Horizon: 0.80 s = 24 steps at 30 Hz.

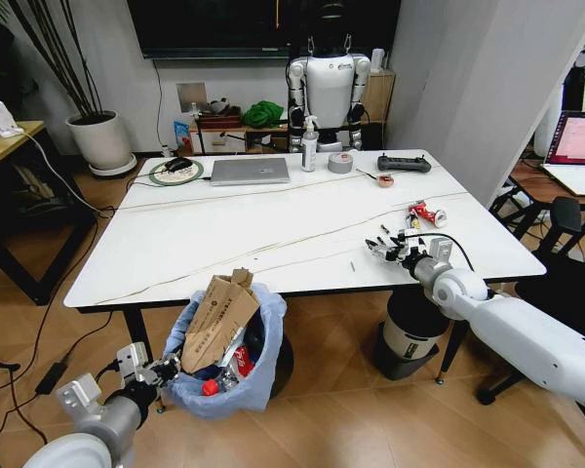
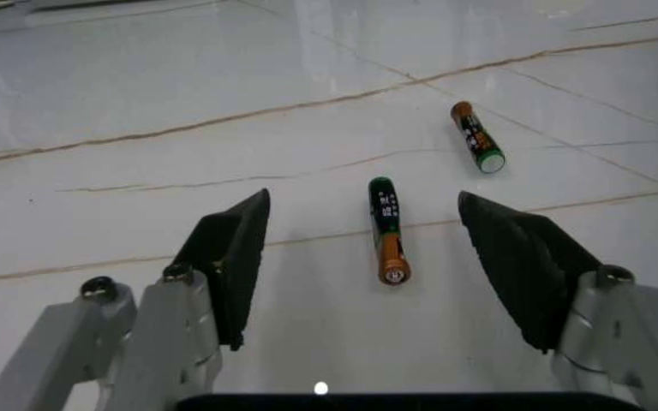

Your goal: Pick up the trash bin and place the trash from the table into it.

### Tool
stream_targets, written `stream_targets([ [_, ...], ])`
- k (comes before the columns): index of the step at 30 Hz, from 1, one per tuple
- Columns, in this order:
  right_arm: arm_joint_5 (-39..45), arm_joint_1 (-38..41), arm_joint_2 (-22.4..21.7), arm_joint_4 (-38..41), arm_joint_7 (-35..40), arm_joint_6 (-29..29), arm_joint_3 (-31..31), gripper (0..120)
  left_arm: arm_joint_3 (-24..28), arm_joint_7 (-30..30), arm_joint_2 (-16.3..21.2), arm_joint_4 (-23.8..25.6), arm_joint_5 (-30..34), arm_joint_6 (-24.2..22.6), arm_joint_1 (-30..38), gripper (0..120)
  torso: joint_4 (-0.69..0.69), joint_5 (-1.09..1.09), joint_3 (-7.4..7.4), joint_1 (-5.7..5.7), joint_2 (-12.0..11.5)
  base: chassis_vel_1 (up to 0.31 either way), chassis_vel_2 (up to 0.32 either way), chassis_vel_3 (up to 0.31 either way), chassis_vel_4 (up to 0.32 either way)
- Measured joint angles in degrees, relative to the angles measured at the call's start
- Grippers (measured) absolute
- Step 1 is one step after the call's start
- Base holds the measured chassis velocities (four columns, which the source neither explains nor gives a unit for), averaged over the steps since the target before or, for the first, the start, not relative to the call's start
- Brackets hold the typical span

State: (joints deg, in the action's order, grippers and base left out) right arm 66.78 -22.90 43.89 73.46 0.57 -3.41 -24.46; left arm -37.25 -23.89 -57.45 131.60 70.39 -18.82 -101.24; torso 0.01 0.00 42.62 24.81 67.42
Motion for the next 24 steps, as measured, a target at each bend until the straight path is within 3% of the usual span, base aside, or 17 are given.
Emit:
stream_targets([
  [15,-0.20,-0.41,-0.48,0.02,-0.33,0.00,0.04,5,0.02,-0.02,0.21,-0.06,0.10,0.01,0.20,0,0.00,0.00,0.00,0.00,0.00,0.000,0.000,0.000,0.000],
  [17,-0.28,-0.42,-0.52,0.33,-0.33,0.01,-0.04,0,0.01,-0.03,0.24,-0.06,0.10,0.01,0.20,0,0.00,0.00,0.00,0.00,0.00,0.000,0.000,0.000,0.000],
  [24,-0.36,-0.41,-0.61,1.94,-0.23,0.05,-0.26,0,0.19,-0.04,0.17,-0.11,0.10,0.03,0.41,0,0.00,0.00,0.00,0.00,0.00,0.000,0.000,0.000,0.000],
])
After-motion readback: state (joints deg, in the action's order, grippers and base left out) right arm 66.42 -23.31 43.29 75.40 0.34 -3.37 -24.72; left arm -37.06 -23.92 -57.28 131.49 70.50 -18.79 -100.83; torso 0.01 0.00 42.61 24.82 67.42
